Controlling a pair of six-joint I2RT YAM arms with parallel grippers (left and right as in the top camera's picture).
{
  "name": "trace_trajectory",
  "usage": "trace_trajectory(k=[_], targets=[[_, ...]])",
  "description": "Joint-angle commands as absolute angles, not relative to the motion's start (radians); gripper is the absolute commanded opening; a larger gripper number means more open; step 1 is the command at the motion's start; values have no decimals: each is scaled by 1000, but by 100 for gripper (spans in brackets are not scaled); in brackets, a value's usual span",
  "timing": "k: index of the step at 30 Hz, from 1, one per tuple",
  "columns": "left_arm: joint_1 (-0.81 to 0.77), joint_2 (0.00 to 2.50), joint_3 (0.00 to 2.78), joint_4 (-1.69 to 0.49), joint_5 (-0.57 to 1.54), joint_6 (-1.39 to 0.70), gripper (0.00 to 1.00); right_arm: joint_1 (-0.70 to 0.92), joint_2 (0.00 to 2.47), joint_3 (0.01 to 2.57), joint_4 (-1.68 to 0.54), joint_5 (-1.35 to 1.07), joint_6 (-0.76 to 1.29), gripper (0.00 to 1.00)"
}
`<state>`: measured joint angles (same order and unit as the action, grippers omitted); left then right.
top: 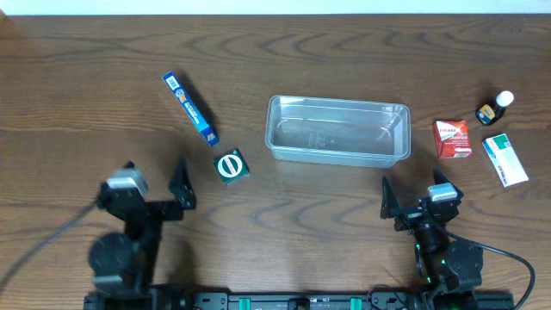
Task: Pack container
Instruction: 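Move the left gripper toward the upright blue Kool Fever box, then lower the left gripper over the blue box and close on it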
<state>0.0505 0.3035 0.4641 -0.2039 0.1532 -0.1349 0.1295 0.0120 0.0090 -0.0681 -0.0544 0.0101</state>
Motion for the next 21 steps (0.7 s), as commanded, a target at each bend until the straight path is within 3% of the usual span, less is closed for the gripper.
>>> trace_trajectory(k=[1, 10, 21], targets=[[49, 521, 702, -295, 146, -139, 98, 118, 6, 6, -70, -52, -1, 99], [49, 1219, 1468, -824, 150, -131, 98, 118, 6, 6, -70, -52, -1, 99], [47, 1585, 1552, -829, 222, -142, 98, 118, 6, 6, -70, -52, -1, 99]])
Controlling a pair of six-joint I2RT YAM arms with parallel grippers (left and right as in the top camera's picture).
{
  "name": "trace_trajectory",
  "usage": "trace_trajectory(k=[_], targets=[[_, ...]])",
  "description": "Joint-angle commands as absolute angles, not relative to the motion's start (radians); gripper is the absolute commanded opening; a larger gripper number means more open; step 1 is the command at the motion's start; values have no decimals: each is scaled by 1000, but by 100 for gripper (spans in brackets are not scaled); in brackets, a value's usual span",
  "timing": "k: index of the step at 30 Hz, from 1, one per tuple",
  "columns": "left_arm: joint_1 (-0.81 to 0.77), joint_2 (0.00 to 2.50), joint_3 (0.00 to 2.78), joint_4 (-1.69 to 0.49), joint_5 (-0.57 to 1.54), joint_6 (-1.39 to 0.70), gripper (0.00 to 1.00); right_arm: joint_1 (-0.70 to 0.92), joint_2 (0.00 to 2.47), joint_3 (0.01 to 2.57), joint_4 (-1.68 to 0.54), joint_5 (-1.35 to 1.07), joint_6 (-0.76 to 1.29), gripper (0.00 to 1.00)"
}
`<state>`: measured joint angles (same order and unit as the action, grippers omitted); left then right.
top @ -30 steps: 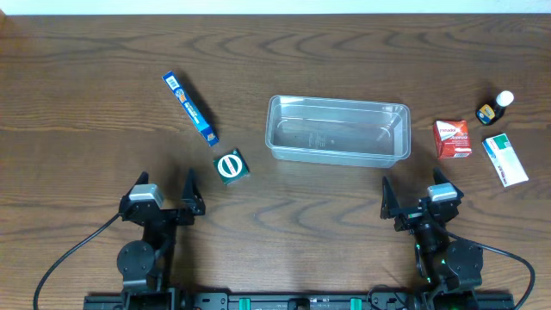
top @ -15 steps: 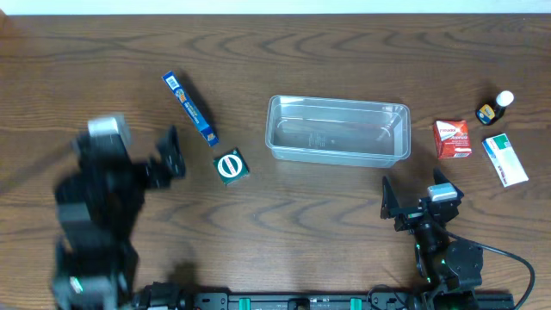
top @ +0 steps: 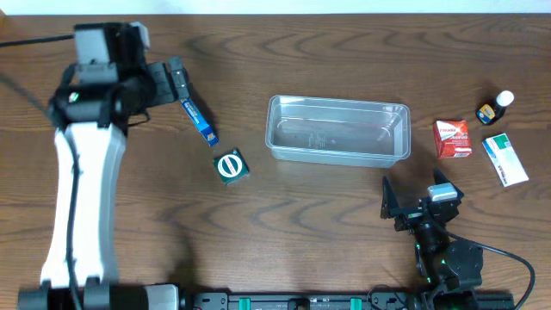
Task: Pack container
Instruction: 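Lower the left gripper over the blue box and close on it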
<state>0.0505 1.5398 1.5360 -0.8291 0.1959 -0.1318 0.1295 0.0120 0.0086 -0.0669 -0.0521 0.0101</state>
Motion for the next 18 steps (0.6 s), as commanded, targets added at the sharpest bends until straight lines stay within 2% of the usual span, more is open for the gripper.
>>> trace_trajectory(k=[1, 10, 15, 18], targets=[[44, 1610, 1551, -829, 228, -159, 98, 118, 6, 6, -70, -52, -1, 99], [36, 1785, 1551, -821, 185, -382, 100, 118, 6, 6, -70, -52, -1, 99], [31, 1811, 1551, -805, 88, -455, 96, 118, 6, 6, -70, -52, -1, 99], [31, 1821, 1549, -779, 85, -459, 85, 118, 6, 6, -70, -52, -1, 99]])
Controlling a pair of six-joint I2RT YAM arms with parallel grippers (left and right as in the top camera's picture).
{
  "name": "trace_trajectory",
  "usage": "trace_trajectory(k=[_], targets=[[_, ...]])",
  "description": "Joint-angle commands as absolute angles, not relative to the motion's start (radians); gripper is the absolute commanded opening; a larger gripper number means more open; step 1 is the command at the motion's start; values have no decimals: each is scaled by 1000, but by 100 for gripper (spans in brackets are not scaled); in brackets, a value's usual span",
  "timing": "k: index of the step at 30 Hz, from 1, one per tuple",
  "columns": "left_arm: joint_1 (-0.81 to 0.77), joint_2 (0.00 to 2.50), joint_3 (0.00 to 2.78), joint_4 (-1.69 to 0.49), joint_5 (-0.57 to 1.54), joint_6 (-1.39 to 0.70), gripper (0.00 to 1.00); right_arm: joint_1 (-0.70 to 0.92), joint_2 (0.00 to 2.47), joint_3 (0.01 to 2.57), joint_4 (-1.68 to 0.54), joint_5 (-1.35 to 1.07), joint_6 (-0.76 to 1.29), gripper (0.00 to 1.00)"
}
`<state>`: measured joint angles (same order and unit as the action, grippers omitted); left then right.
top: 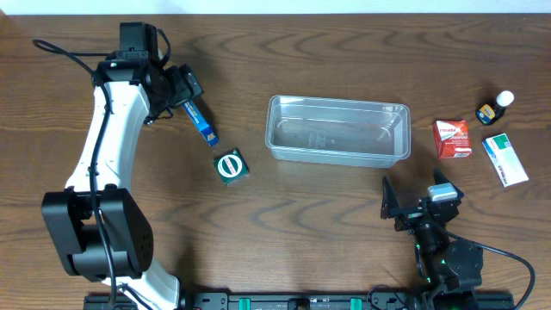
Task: Pack container
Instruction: 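Lower the left gripper over the blue box and close on it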
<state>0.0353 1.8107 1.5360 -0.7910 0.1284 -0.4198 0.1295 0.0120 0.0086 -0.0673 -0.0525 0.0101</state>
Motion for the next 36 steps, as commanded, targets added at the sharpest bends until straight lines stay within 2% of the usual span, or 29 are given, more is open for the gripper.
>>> trace_trajectory(k=[1, 5, 19, 24, 28, 32, 36], targets=[[31, 1824, 1549, -775, 85, -467, 81, 118, 6, 6, -70, -52, -1, 99], [14, 1844, 1549, -767, 84, -488, 75, 118, 6, 6, -70, -52, -1, 99], [-19, 1928, 1549, -732, -2, -492, 74, 118, 6, 6, -70, -52, -1, 99], [-19, 1931, 1549, -732, -6, -492, 60, 118, 6, 6, -70, -52, -1, 99], [-19, 1938, 1548, -732, -13, -492, 57, 118, 6, 6, -70, -52, -1, 99], [-19, 1942, 1541, -731, -12, -492, 49, 118, 6, 6, -70, -52, -1, 99], [-19, 1942, 1539, -731, -13, -492, 48, 118, 6, 6, -70, -52, -1, 99]])
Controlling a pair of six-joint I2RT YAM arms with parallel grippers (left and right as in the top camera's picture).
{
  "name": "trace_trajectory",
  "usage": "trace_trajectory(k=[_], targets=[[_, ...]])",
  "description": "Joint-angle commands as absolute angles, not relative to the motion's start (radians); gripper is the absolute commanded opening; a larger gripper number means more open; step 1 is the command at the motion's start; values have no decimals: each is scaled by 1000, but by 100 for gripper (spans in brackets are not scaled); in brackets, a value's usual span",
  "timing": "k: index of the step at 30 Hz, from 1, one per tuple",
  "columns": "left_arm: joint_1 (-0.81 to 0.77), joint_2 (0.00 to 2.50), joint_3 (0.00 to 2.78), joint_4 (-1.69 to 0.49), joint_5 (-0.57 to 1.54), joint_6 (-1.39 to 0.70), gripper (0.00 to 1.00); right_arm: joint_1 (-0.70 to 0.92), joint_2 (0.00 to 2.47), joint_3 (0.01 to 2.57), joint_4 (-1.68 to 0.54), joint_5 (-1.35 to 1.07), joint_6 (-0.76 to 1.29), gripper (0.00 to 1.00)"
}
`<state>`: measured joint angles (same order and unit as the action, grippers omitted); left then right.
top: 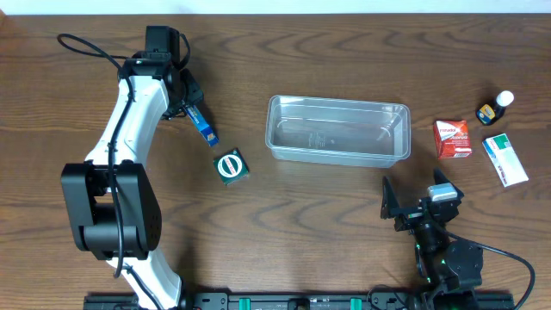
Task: Pack container
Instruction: 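Lower the left gripper over the blue box and close on it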
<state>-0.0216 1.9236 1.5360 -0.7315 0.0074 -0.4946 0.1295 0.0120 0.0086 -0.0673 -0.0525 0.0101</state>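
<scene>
A clear plastic container (pixel 336 131) lies empty at the table's middle. A long blue box (pixel 203 126) lies slanted to its left, with its upper end hidden under my left gripper (pixel 184 96). The fingers are covered by the wrist, so their state does not show. A small green box with a round white mark (pixel 231 166) sits just below the blue box. My right gripper (pixel 413 200) rests open near the front edge, below the container's right end, with nothing in it.
To the right of the container lie a red box (pixel 452 139), a white and green box (pixel 505 160) and a small dark bottle with a white cap (pixel 495 107). The left arm stretches from the front left up to the far left.
My left gripper has shifted a little to the right and now covers the blue box's upper end. The box lies where it lay. The right arm is unchanged.
My left arm first rested folded at the front left. It then stood extended to the far left, gripper beside the blue box's upper end, then nearer to it, and now over that end. No object has moved and the right arm stayed put.
</scene>
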Motion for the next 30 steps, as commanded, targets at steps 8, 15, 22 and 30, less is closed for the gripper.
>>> trace_trajectory(k=[8, 15, 22, 30], targets=[[-19, 1942, 1527, -720, -13, -492, 48, 118, 6, 6, -70, -52, -1, 99], [-19, 1942, 1526, -717, -13, -492, 48, 118, 6, 6, -70, -52, -1, 99], [-19, 1942, 1526, -720, -13, -492, 48, 118, 6, 6, -70, -52, -1, 99], [-19, 1942, 1516, -719, -21, -492, 49, 118, 6, 6, -70, -52, -1, 99]])
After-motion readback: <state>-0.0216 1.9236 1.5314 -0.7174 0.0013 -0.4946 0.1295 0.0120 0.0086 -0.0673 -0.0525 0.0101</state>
